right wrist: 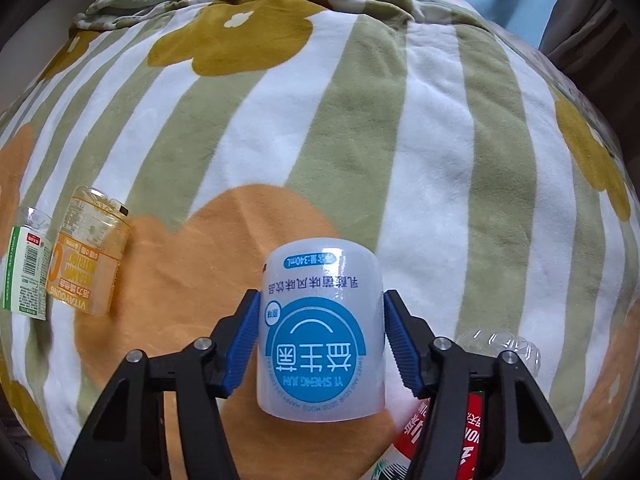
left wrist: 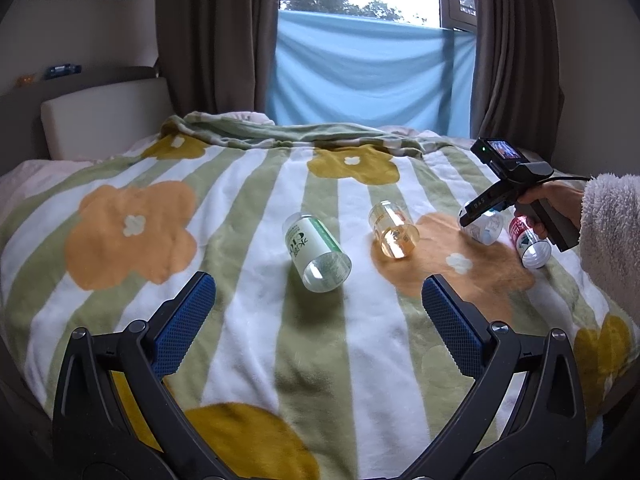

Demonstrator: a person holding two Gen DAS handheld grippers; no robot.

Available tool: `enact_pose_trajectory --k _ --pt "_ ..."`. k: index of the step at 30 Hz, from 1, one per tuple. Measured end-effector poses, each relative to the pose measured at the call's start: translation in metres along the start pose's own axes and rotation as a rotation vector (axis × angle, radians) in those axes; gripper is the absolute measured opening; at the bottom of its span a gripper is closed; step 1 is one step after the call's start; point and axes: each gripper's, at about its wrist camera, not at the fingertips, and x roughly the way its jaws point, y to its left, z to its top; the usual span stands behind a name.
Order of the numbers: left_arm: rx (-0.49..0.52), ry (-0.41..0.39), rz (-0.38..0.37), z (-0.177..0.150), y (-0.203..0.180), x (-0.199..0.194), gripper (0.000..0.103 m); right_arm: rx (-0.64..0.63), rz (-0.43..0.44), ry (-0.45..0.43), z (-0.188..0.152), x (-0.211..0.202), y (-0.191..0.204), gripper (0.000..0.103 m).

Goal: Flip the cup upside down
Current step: 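Move the right tool to the white-blue bottle and close its fingers on it, then lift the white-blue bottle with the right tool and carry it toward the left tool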

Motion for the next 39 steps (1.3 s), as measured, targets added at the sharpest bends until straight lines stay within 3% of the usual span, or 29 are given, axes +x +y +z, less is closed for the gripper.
enact_pose_trajectory --k 3,6,12,18,21,24,29,39 --pt "-0.002 -0.005 -0.004 0.001 0.001 -0.003 0.103 0.008 0.013 -0.029 -0.004 -0.012 0.003 0.056" --pt "-0.006 -0.01 -0.005 0.003 0.002 -0.007 0.103 0.039 0.086 -0.056 -0.016 -0.035 0.008 0.056" --pt "-0.007 -0.003 -0.009 0.005 0.006 -0.02 0.103 0.048 0.222 -0.146 -0.071 -0.093 0.044 0.056" --pt "-0.017 -0.027 -0.022 0.008 0.01 -0.043 0.103 0.04 0.207 -0.25 -0.142 -0.131 0.09 0.056" --pt "-0.026 -0.026 -0.006 0.009 0.015 -0.052 0.103 0.071 0.249 -0.252 -0.167 -0.128 0.109 0.056" --pt "-0.049 -0.02 -0.008 0.009 0.023 -0.059 0.103 0.059 0.189 -0.232 -0.184 -0.109 0.128 0.056" --pt "-0.056 -0.016 0.008 0.005 0.032 -0.074 0.103 0.085 0.116 -0.17 -0.186 -0.077 0.129 0.056" --pt "-0.07 0.001 0.008 0.004 0.036 -0.078 0.103 0.112 0.129 -0.124 -0.19 -0.052 0.127 0.057"
